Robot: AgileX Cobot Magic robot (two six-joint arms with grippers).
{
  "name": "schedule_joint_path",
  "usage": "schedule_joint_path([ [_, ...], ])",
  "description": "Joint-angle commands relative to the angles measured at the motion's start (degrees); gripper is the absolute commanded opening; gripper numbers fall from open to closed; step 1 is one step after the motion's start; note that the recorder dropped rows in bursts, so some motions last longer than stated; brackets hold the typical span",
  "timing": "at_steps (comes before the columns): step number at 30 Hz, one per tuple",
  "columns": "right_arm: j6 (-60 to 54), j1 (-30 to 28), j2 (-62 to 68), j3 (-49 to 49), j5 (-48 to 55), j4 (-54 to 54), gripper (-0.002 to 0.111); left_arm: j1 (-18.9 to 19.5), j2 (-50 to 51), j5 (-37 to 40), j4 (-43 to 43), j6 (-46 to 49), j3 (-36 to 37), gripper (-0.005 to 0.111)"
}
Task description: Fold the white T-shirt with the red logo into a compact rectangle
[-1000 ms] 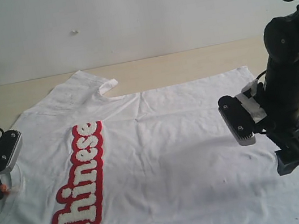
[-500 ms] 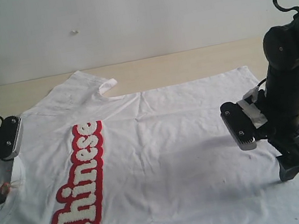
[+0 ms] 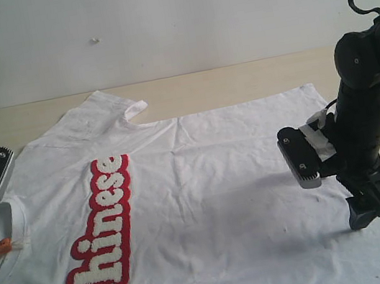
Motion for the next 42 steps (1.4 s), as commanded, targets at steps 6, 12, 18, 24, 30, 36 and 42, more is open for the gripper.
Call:
schedule_joint_path([
  [6,2.06,-0.18,-0.06,0.07,0.77,0.70,0.089,0.04,0.97,8.02,-6.79,-1.93,0.23,0.105],
  [12,2.06,-0.18,-0.06,0.07,0.35,0.07,0.089,0.04,5.77,4.36,-6.69,-4.78,0.23,0.105],
  [18,2.06,-0.18,-0.06,0.07,-1.86,-0.21,0.089,0.04,7.48,0.70,-6.79,-6.61,0.23,0.105],
  [24,2.06,-0.65,0.30,0.07,-2.32,-4.28,0.089,0.04,7.48,0.70,-6.79,-6.61,0.23,0.105],
  [30,1.56,-5.17,0.50,-2.15,1.85,-4.03,0.081,0.04,7.48,0.70,-6.79,-6.61,0.23,0.105],
  [36,0.57,-7.67,1.41,-3.67,3.27,-2.13,0.064,0.04,7.48,0.45,-6.79,-6.61,0.23,0.105],
  [42,2.72,-7.67,5.09,-3.67,1.57,-3.78,0.077,0.04,7.48,0.45,-6.79,-6.61,0.23,0.105],
])
